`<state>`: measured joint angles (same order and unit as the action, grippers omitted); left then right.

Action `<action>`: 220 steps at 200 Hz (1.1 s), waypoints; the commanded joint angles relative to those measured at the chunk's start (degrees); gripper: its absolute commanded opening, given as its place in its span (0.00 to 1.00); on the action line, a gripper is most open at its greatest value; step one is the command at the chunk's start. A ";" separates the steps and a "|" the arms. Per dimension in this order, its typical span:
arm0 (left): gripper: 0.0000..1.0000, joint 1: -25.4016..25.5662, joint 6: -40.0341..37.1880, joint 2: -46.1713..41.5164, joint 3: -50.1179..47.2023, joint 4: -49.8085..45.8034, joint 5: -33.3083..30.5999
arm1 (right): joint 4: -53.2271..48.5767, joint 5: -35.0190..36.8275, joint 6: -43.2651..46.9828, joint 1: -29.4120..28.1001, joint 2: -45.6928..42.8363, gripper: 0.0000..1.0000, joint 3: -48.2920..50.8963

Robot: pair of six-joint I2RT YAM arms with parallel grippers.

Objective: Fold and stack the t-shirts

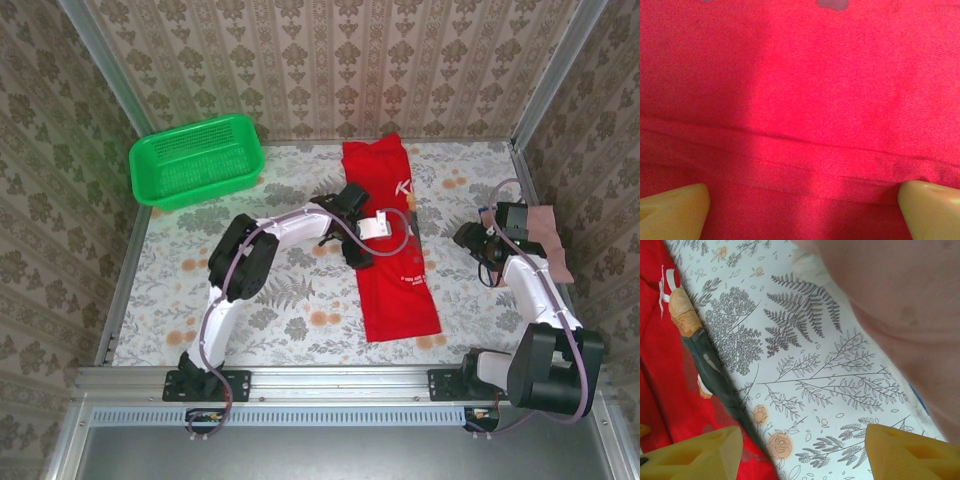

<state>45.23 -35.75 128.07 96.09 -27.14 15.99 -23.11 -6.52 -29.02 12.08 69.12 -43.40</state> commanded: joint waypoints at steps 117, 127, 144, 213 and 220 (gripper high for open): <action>1.00 -4.62 4.25 -17.33 -13.86 6.96 0.30 | 6.75 -0.73 -0.45 -16.11 19.89 0.68 -10.64; 1.00 -4.87 5.70 -19.67 -16.14 8.73 -0.27 | 7.10 -0.68 -0.76 -17.00 22.86 0.67 -13.03; 1.00 -5.19 8.51 -23.46 -20.03 11.49 -1.19 | 7.16 -0.91 -1.31 -17.95 27.94 0.63 -17.37; 1.00 -5.40 21.98 -32.73 -30.53 19.48 -4.82 | 4.67 -3.73 -0.48 -18.29 44.08 0.46 -33.83; 1.00 -5.25 22.66 -33.48 -31.09 19.62 -5.36 | 4.49 -4.20 -0.57 -18.31 45.35 0.44 -35.06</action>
<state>40.03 -19.18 98.02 66.65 -10.20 12.78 -16.93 -8.54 -30.09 -6.07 110.72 -73.49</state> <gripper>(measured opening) 0.997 0.466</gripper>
